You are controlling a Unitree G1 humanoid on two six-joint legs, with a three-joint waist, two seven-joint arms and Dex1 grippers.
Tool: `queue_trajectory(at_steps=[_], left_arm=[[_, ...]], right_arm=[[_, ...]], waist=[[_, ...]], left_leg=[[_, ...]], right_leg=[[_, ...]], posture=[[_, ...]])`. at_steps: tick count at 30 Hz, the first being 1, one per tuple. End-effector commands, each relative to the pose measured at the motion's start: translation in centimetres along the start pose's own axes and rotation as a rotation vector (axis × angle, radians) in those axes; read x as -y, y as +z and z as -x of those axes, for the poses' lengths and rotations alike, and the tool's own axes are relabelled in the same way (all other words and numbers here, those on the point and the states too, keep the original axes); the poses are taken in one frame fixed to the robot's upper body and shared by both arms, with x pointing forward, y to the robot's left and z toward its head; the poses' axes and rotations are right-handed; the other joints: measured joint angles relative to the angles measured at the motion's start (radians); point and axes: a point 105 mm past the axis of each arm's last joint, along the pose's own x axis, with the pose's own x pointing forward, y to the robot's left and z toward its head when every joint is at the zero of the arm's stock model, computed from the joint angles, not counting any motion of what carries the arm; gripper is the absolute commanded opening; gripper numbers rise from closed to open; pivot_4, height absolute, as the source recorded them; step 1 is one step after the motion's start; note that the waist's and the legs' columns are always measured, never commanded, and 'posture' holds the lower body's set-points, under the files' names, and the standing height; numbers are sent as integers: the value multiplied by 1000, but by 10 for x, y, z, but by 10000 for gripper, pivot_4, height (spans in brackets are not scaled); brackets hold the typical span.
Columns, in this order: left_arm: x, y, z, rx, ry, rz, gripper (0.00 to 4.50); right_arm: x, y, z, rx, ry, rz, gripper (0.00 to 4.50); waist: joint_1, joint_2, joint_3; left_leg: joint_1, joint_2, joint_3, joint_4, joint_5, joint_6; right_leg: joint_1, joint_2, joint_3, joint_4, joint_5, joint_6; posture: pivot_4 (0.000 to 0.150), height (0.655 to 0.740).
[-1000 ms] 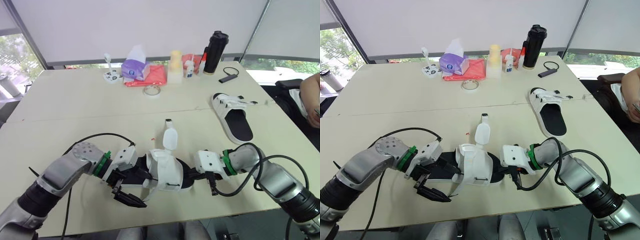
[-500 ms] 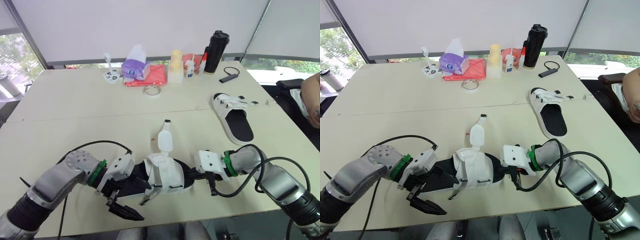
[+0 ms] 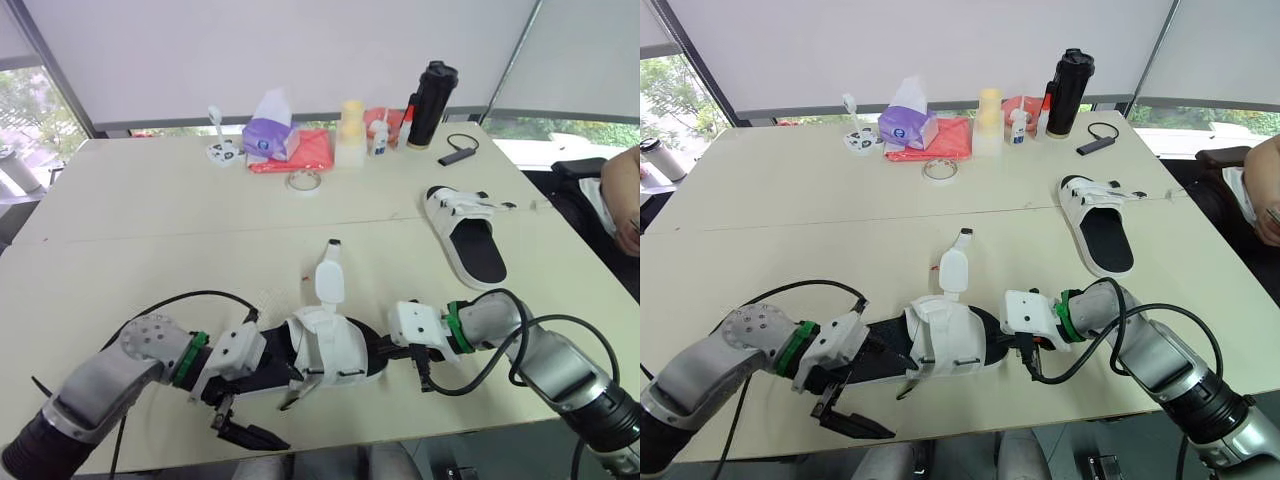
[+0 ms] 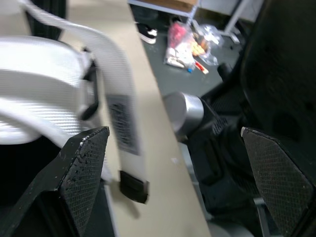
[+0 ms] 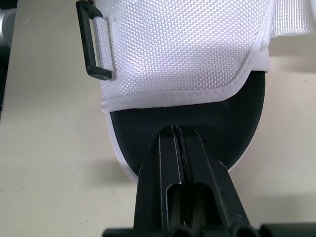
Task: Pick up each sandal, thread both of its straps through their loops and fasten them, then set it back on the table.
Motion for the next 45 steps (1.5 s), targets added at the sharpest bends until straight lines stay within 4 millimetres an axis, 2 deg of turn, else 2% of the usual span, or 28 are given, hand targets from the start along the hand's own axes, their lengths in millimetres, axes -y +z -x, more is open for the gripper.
queue_trajectory(at_steps=[1,8,12,21,24,31,36,39,42,45], left_arm=[[2,3,-1,-6,-6,-63,44630],[-14,6,-23,10,78,-139,44630],[-16,12,-31,11,75,-151,44630],[-23,16,-33,-43,97,-138,44630],[-21,14,-32,-59,91,-125,36511],[-13,1,-28,-113,67,-90,1413],[-19,6,-27,-68,103,-116,595],[-31,20,-21,29,157,-123,595],[-47,33,-10,104,239,-68,595],[-52,38,-1,157,259,23,595]], right_arm=[[-5,-27,-4,-105,0,-84,0],[-6,-27,-5,-102,2,-86,0],[-7,-27,-5,-103,0,-88,0],[-7,-28,-5,-104,-5,-91,0],[-7,-27,-5,-103,-6,-92,0],[-6,-28,-5,-103,-10,-93,0],[-6,-28,-5,-102,-11,-94,0],[-6,-28,-5,-103,-13,-95,0],[-6,-28,-6,-103,-14,-96,0],[-6,-28,-7,-100,-15,-96,0]], waist=[[0,0,0],[1,0,0],[2,0,0],[1,0,0],[1,0,0],[0,0,0],[1,0,0],[1,0,0],[2,-1,0],[-1,0,0]], left_leg=[[0,0,0,0,0,0],[0,0,0,-1,0,0],[0,1,0,0,0,0],[0,1,-1,0,0,0],[1,0,-2,0,0,0],[1,0,-2,0,0,0],[1,0,-2,0,0,0],[1,1,-2,0,0,0],[1,1,-4,1,0,0],[1,1,-4,1,0,1]], right_leg=[[0,0,0,-1,0,0],[1,0,0,-1,0,0],[2,0,-3,-1,0,0],[6,1,-6,0,0,0],[7,1,-7,0,0,0],[7,1,-8,0,0,0],[7,1,-8,0,0,0],[7,1,-8,0,0,0],[7,1,-9,0,0,0],[8,2,-9,1,0,1]], posture=[[1500,7400],[1500,7400],[1500,7400],[1500,7400],[1500,7400],[1500,7400],[1500,7400],[1500,7400],[1500,7400],[1500,7400]])
